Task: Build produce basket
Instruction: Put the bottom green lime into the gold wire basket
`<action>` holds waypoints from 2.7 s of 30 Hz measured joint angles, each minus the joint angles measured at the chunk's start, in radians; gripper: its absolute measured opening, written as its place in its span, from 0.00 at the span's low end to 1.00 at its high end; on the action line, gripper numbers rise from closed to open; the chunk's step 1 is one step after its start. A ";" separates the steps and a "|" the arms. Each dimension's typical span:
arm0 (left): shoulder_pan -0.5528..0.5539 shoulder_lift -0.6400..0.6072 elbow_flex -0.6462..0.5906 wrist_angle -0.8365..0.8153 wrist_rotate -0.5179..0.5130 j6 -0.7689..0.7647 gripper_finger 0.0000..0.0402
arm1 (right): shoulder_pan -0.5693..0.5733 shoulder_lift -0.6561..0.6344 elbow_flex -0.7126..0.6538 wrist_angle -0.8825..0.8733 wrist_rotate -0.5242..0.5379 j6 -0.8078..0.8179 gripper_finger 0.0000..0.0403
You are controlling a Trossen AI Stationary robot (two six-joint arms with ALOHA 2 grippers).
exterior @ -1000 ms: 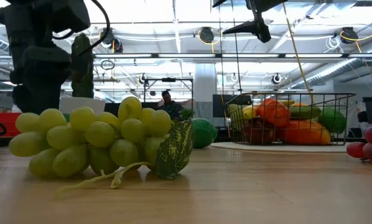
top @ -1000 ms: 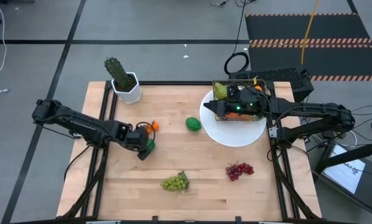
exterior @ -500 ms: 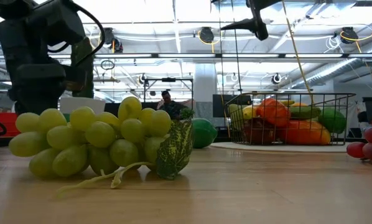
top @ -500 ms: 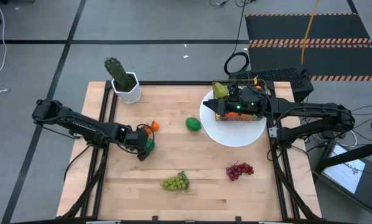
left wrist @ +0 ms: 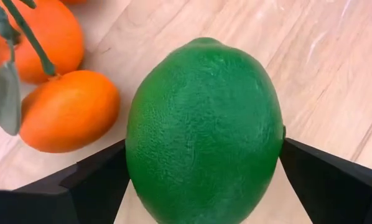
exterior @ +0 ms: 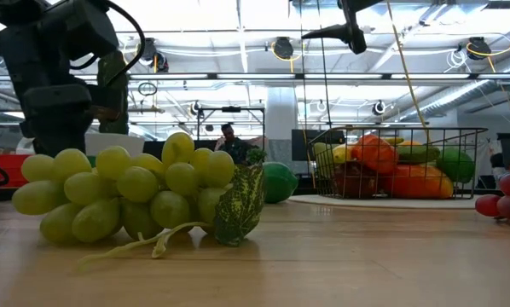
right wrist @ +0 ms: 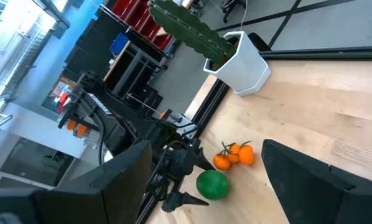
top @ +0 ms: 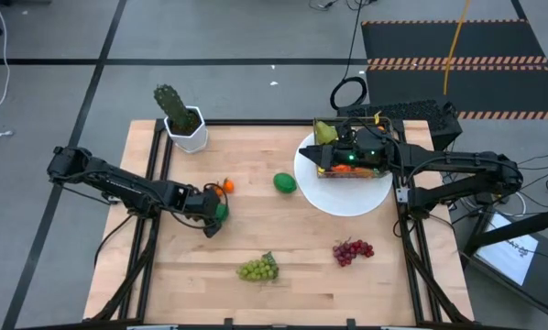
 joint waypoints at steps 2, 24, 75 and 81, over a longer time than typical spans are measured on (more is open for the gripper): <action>0.000 0.000 0.000 0.000 -0.005 0.004 0.98 | 0.000 0.000 0.000 0.000 0.000 -0.004 0.74; 0.002 0.000 0.166 0.096 0.093 0.027 0.76 | -0.001 0.000 0.000 0.000 0.000 -0.140 0.74; 0.288 0.000 0.602 0.376 0.032 -0.708 0.77 | -0.100 -0.035 0.000 0.013 -0.137 -0.895 0.74; 0.290 0.000 0.602 0.373 0.025 -0.541 0.77 | -0.100 -0.035 0.000 0.027 -0.137 -0.894 0.74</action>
